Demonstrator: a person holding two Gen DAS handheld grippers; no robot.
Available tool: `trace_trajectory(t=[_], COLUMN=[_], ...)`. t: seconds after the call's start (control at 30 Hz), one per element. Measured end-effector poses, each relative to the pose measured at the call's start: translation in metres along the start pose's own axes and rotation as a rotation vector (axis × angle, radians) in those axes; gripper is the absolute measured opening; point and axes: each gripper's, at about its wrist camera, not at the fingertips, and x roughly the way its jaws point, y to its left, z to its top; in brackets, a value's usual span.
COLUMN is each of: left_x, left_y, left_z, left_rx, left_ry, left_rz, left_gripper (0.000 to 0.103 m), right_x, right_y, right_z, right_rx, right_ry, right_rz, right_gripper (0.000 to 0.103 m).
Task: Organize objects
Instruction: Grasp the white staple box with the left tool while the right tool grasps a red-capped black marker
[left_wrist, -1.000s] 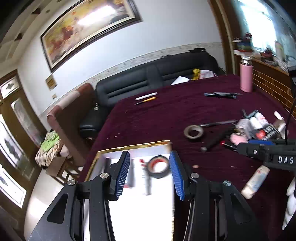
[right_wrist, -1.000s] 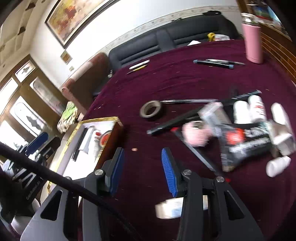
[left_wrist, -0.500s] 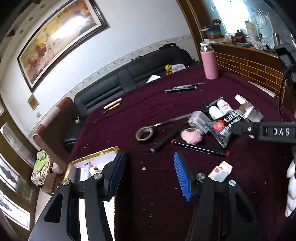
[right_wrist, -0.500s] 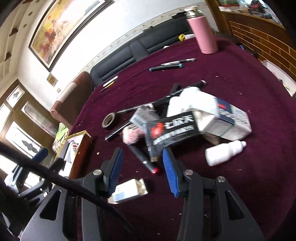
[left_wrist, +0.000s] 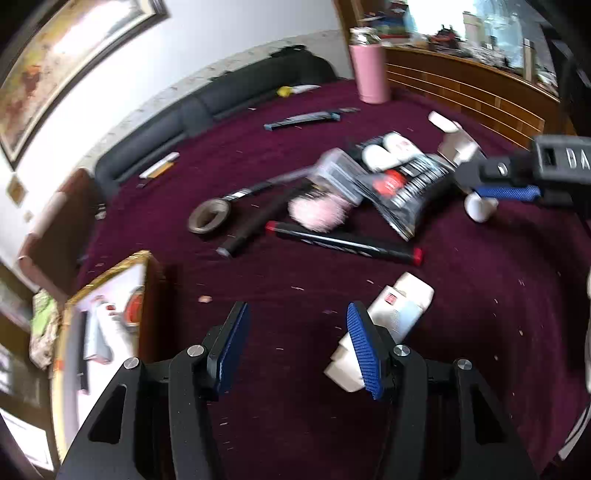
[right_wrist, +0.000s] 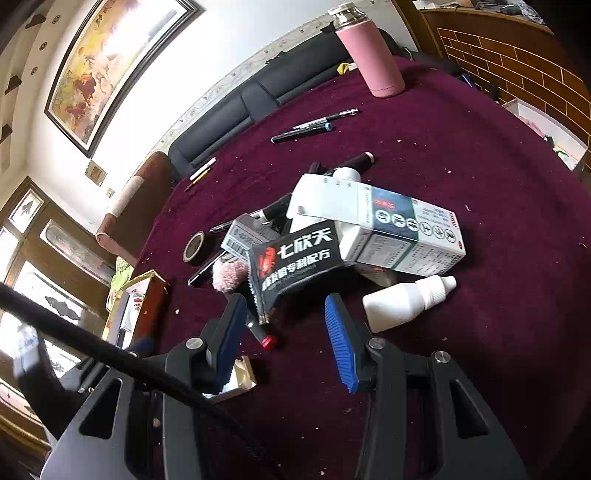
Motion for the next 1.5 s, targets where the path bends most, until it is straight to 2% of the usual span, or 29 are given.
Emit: trace_trajectory(t=[0.13, 0.37, 0.5, 0.7, 0.83, 0.9, 0.97, 1.0, 1.03, 1.07, 1.27, 1.43, 1.5], left_x=[0.016, 0.014, 0.009, 0.003, 0.004, 0.012, 0.012, 0.013, 0.015, 0.015, 0.004, -0.021, -0.028], left_y=[-0.011, -0.018, -0.004, -0.003, -0.015, -0.027, -0.035, -0.035, -0.032, -0.029, 0.006, 0.031, 0.042], left_z=[-0.004, -0.002, -0.006, -0.014, -0.015, -0.015, -0.015, -0.013, -0.011, -0.011, -0.027, -0.047, -0.054], left_rx=[0.031, 0.082, 0.033, 0.092, 0.163, 0.213, 0.228, 0.204, 0.162, 0.128, -0.075, -0.174, -0.201], left_ry=[0.026, -0.025, -0.033, -0.045, -0.044, -0.014, -0.023, -0.016, 0.006, 0.01, 0.01, -0.021, -0.03], left_rz=[-0.054, -0.03, -0.162, -0.227, -0.28, -0.271, -0.258, -0.271, -0.314, -0.351, -0.373, -0.375, -0.377], left_gripper=[0.048, 0.048, 0.048, 0.053, 0.057, 0.059, 0.059, 0.052, 0.032, 0.025, 0.025, 0.025, 0.025], right_x=[0.003, 0.008, 0.012, 0.023, 0.024, 0.024, 0.026, 0.028, 0.03, 0.033, 0.064, 0.107, 0.122], right_y=[0.0, 0.018, 0.024, 0.022, 0.026, 0.031, 0.037, 0.041, 0.045, 0.05, 0.09, 0.108, 0.112], right_z=[-0.001, -0.002, -0.002, -0.004, -0.004, -0.004, -0.003, -0.002, -0.002, -0.002, -0.01, -0.014, -0.016], right_rx=[0.004, -0.061, -0.08, -0.061, -0.078, -0.096, -0.115, -0.13, -0.147, -0.171, -0.384, -0.499, -0.555], right_ry=[0.013, 0.042, 0.054, 0.084, 0.093, 0.098, 0.108, 0.117, 0.128, 0.14, 0.213, 0.253, 0.24], right_rz=[0.005, 0.017, 0.016, 0.014, 0.013, 0.015, 0.013, 0.011, 0.007, 0.003, -0.043, -0.161, -0.247], right_gripper=[0.043, 0.043, 0.043, 0.043, 0.043, 0.043, 0.043, 0.043, 0.043, 0.043, 0.043, 0.043, 0.043])
